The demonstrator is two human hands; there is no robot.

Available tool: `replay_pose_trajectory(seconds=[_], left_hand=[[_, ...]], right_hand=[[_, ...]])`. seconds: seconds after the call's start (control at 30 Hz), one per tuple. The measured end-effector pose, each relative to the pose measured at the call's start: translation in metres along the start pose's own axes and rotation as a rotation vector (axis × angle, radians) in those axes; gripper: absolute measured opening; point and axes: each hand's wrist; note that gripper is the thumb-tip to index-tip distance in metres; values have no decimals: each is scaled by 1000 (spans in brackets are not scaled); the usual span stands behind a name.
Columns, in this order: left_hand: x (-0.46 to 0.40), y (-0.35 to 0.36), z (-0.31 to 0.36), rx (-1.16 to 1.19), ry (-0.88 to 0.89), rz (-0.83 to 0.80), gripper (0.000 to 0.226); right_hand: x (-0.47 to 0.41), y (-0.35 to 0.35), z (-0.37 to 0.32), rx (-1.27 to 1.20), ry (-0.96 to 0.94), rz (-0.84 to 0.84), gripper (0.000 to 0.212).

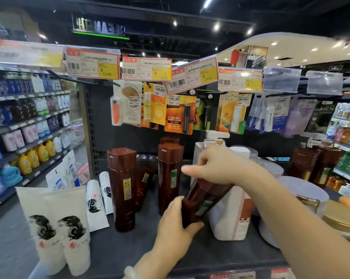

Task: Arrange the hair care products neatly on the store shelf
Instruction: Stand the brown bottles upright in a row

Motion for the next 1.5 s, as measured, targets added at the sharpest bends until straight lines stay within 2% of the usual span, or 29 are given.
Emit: replay_pose_trajectory(seconds=[0.1, 0.17, 0.3, 0.47, 0.53, 0.67, 0.8, 0.93, 1.07, 1.23, 1.43, 1.5], left_hand=[[0, -4, -5, 40, -83, 49, 53], [0, -8, -6, 86, -159, 86, 49], [0, -8, -8, 114, -185, 137, 42], [0, -7, -18, 60, -133, 205, 47], [0, -10, -25, 37, -153, 231, 65], [-8, -14, -35, 86, -179, 99, 121], [-24, -16, -38, 105, -265, -54, 145], [-32, -16, -46, 226, -291, -150, 138], [-34, -17, -42, 312, -264, -204, 106], [-33, -18, -41, 255, -266, -179, 110], [-36, -12, -40, 277, -268, -199, 93], [-37, -10, -40, 278, -269, -190, 95]], right_hand=[[5, -2, -2, -303, 9, 96, 45], [12, 4, 1, -468, 30, 87, 51], [21, 55, 13, -466, 54, -26, 53], [20, 115, 18, -560, 34, 44, 41], [18, 123, 19, -578, 20, 70, 41], [12, 126, 25, -626, 30, 67, 48], [7, 131, 28, -653, 35, 104, 44], [3, 132, 27, -662, 100, 75, 52], [-3, 134, 28, -743, 108, -36, 67], [-7, 137, 29, -686, 69, -53, 67], [-8, 139, 33, -691, 72, -40, 64], [-9, 139, 34, -700, 78, -38, 64]])
Point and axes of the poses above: each hand's wrist, its own x-axis away from the middle knuckle, its own y-axis out of the palm, z = x × y, and after that the axes turned 4 degrees about z, right-handed
